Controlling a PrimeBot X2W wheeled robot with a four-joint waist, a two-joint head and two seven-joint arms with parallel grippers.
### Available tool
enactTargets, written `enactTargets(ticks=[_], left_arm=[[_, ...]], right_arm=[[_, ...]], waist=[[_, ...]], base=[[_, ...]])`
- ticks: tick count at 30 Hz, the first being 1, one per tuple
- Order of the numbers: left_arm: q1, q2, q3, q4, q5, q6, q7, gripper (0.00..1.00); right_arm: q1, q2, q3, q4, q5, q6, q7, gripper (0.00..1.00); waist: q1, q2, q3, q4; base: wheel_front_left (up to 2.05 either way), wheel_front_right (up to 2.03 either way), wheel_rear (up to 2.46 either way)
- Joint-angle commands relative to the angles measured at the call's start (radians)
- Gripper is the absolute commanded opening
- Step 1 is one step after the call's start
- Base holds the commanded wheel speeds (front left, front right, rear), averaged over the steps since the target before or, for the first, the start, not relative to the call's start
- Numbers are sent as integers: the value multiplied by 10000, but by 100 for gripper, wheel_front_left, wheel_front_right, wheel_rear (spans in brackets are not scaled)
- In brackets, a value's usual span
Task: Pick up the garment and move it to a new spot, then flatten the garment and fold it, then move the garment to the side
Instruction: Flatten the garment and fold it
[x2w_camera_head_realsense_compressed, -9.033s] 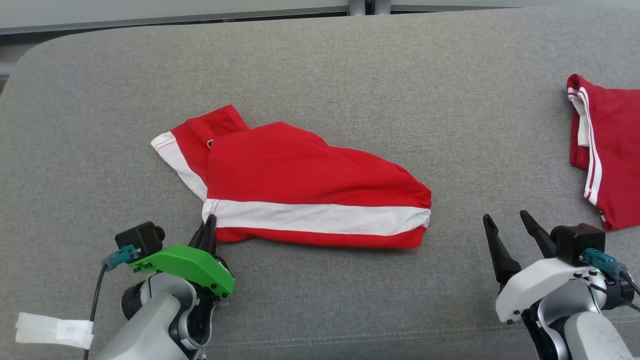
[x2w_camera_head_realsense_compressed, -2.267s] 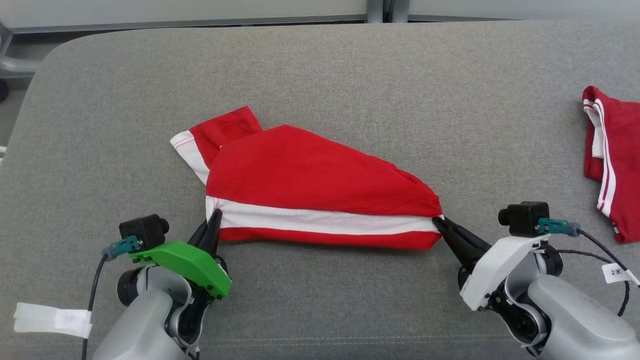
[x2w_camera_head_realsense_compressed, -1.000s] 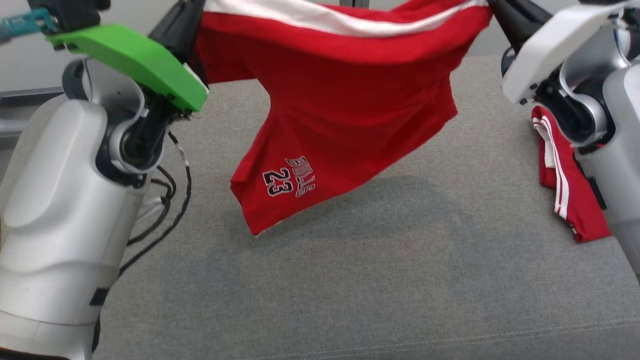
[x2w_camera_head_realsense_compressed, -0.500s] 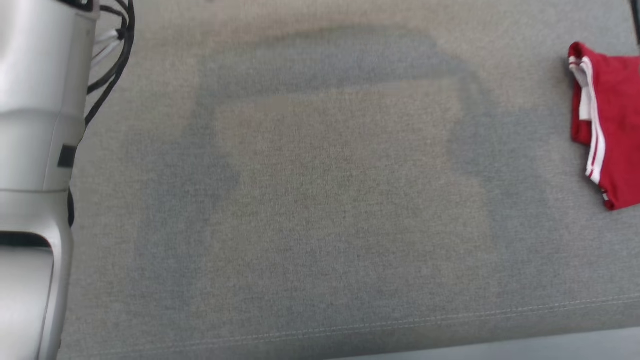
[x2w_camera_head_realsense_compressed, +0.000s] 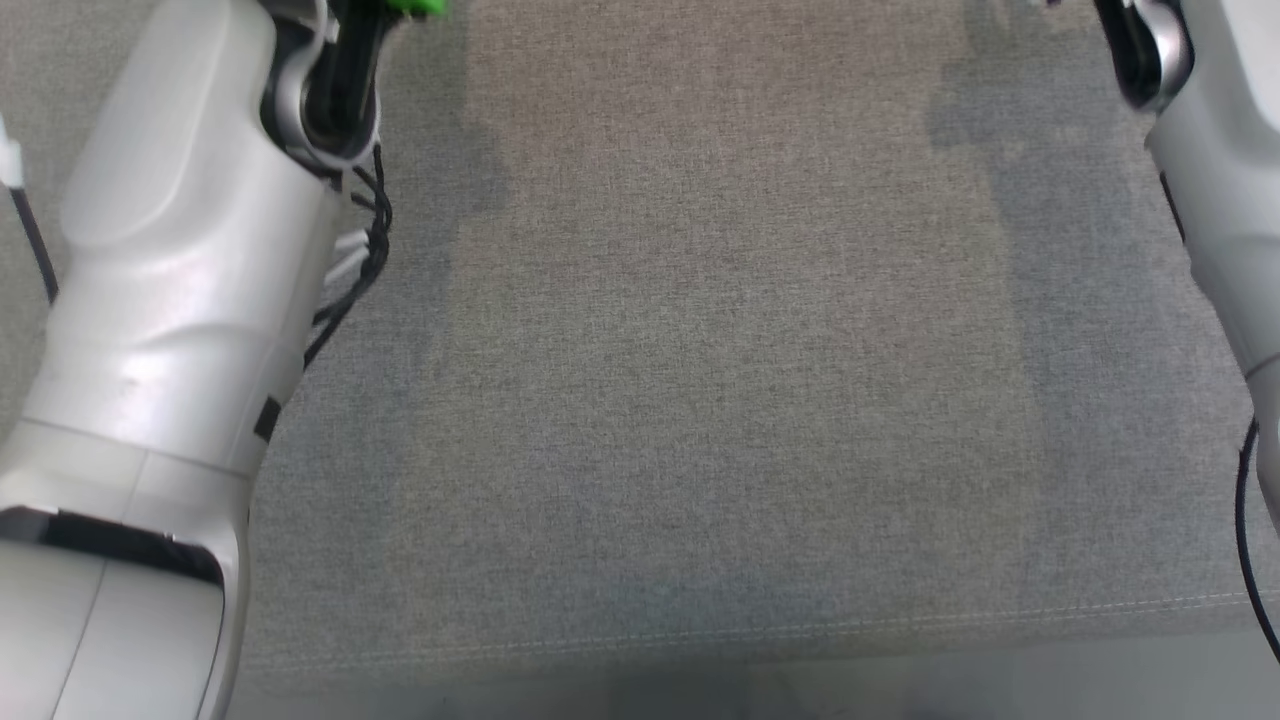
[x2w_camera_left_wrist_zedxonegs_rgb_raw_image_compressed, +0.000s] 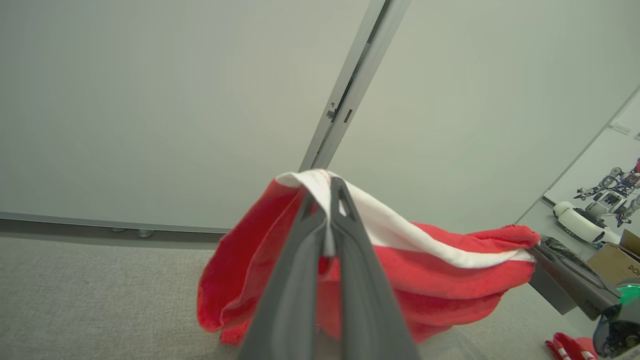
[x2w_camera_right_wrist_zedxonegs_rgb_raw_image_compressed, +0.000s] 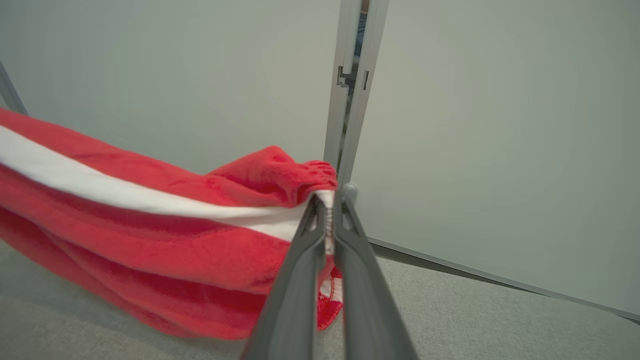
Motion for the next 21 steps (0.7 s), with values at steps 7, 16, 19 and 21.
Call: enactTargets(ticks=[7, 16, 19, 21], left_arm=[[2153, 847, -629, -1592, -418, -70, -182, 0], [5834, 1991, -883, -3947, -592, 239, -411, 0], [7134, 2202, -820, -4702, -504, 457, -476, 0], [7986, 2260, -648, -5166, -582, 610, -525, 0]], right_arm=[[1982, -922, 1473, -1515, 1523, -15, -178, 0], [5300, -1896, 1522, -3565, 2299, -16, 27, 0], [6684, -1851, 1043, -4404, 2193, -16, 213, 0], [7611, -1747, 586, -4976, 1901, -18, 318, 0]], waist=[[-3, 0, -661, -78], [-3, 0, -2007, -55], [-3, 0, -2420, -49], [-3, 0, -2672, -99]], base=[[0, 0, 0], [0, 0, 0], [0, 0, 0], [0, 0, 0]])
